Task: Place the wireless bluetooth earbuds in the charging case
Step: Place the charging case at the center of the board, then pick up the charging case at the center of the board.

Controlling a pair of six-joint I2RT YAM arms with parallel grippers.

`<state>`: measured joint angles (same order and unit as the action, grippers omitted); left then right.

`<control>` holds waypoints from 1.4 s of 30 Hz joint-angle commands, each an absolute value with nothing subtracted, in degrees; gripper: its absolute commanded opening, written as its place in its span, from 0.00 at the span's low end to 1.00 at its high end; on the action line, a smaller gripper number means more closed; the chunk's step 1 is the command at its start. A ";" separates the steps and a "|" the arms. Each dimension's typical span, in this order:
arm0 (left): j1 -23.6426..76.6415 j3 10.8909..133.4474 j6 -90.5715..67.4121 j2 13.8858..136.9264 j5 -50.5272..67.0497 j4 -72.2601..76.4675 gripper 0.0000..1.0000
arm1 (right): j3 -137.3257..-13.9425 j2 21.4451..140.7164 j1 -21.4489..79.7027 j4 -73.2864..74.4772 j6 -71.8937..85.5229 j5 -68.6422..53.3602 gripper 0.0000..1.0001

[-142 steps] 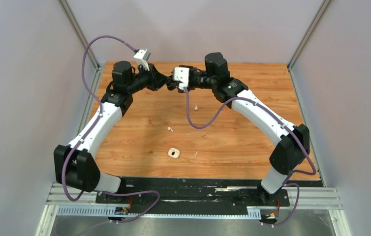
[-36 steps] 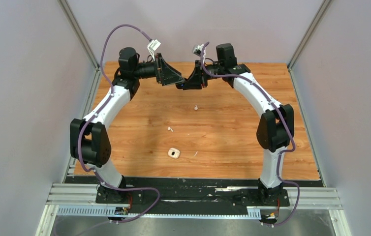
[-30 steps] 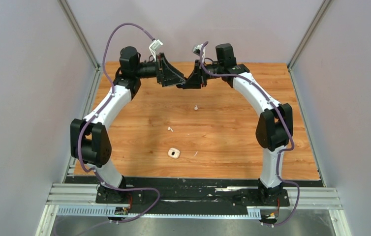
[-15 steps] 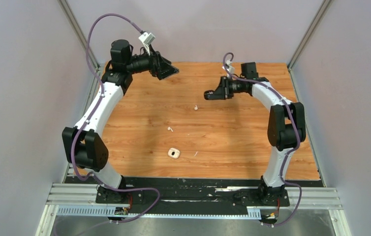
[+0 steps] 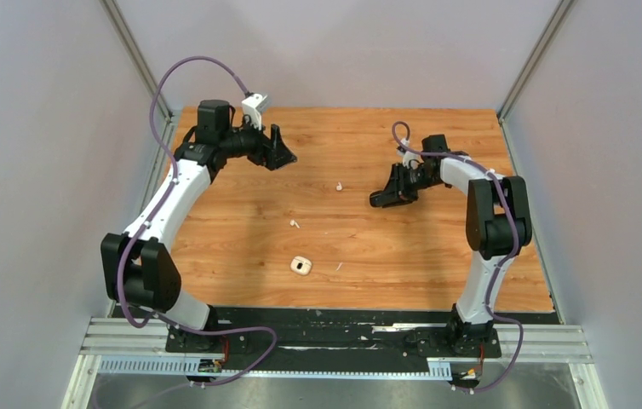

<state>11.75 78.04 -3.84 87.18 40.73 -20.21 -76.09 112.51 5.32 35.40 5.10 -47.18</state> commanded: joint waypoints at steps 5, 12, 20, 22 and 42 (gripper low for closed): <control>11.69 76.44 -0.61 83.44 39.06 -22.83 0.89 | -75.61 116.14 4.66 36.47 7.42 -45.18 0.06; 11.65 77.04 -0.76 83.63 39.26 -22.92 0.89 | -75.60 117.54 3.48 36.56 10.32 -40.04 0.35; 11.69 78.54 1.29 82.60 37.60 -26.49 0.89 | -78.34 111.03 0.68 38.54 9.09 -35.45 0.71; 11.50 79.35 2.60 82.04 35.36 -28.94 0.89 | -79.32 107.30 -1.27 39.28 6.58 -32.36 0.73; 0.18 69.97 -16.69 68.92 22.05 -34.70 0.88 | -73.56 95.16 33.32 22.45 -18.17 -40.26 0.75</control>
